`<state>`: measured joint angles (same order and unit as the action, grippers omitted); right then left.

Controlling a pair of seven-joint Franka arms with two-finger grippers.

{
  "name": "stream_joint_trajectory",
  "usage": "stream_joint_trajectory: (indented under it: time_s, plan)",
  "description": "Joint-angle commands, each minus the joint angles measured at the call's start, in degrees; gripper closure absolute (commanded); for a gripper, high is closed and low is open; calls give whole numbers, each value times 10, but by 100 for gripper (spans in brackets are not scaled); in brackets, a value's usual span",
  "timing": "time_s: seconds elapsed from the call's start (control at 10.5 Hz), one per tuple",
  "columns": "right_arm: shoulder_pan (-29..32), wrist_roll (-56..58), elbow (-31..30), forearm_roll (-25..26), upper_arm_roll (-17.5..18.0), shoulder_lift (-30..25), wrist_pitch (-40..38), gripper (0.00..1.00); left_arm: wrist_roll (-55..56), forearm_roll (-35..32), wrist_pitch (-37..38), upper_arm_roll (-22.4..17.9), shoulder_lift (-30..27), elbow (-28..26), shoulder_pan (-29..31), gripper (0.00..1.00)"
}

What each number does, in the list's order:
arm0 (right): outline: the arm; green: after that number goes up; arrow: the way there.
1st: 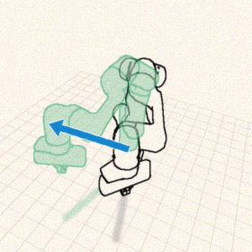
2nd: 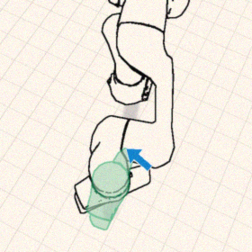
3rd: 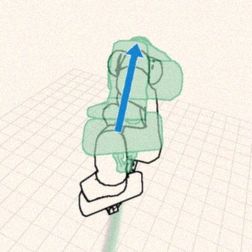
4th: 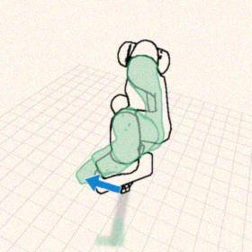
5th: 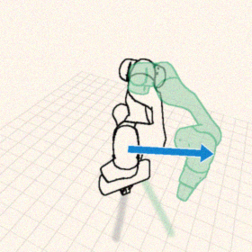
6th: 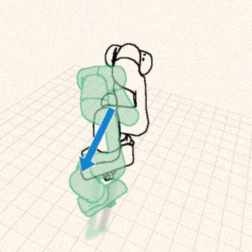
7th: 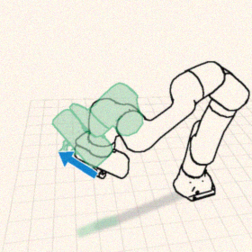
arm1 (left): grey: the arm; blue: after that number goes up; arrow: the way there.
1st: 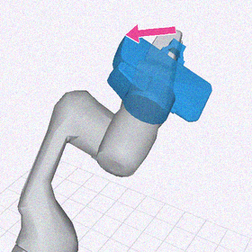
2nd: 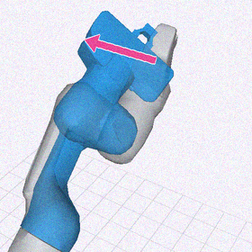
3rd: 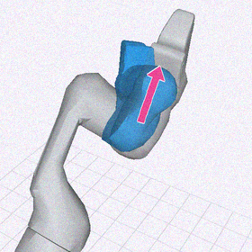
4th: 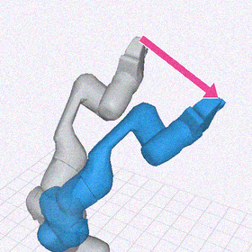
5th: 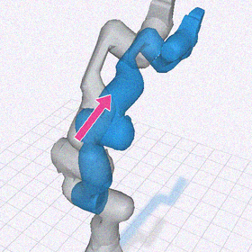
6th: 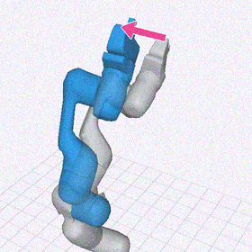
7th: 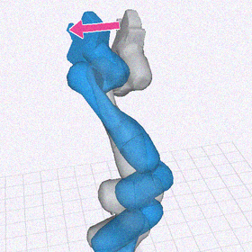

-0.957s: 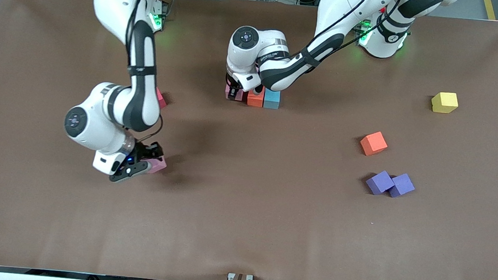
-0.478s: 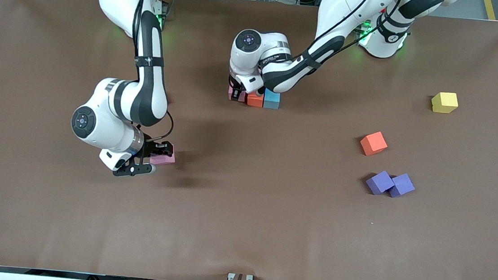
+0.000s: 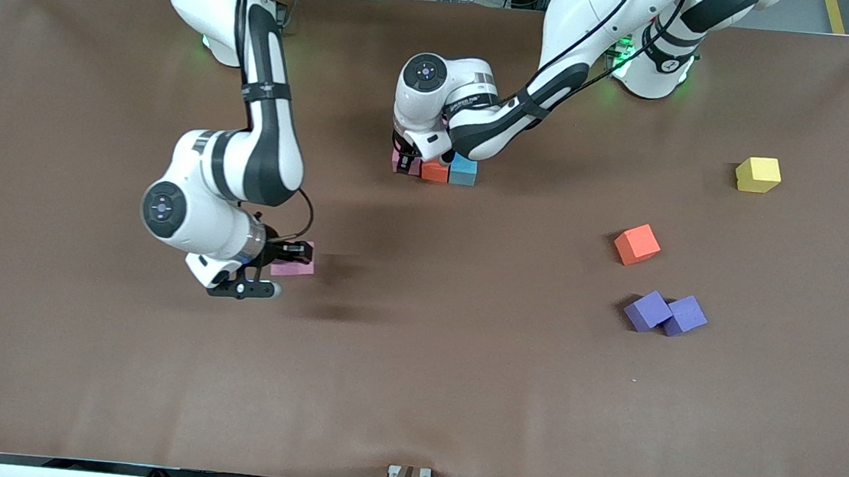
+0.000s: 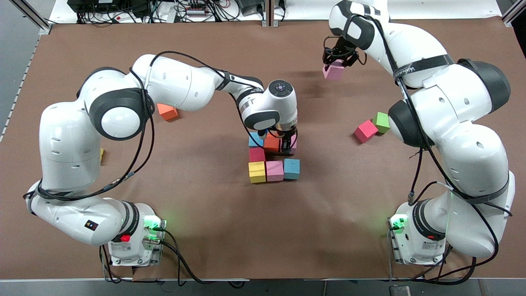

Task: Form number 2 with 11 blocks
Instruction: 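Set pink beside orange with the left gripper while the right gripper carries pink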

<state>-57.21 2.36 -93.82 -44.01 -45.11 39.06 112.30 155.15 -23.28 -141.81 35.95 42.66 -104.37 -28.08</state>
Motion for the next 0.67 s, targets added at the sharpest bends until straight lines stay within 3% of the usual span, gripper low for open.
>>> stream_joint_trajectory:
  time_s: [0.0, 0.19, 0.57]
  plan:
    - [29, -107, 38, 57, 59, -18, -9, 82, 23, -19, -15, 2, -4, -10, 5, 54]
    - [48, -185, 69, 98, 105, -18, -9, 82, 23, -19, -15, 2, -4, -10, 6, 54]
    - [48, -186, 72, 103, 107, -18, -9, 82, 23, -19, -15, -3, -5, -9, 6, 53]
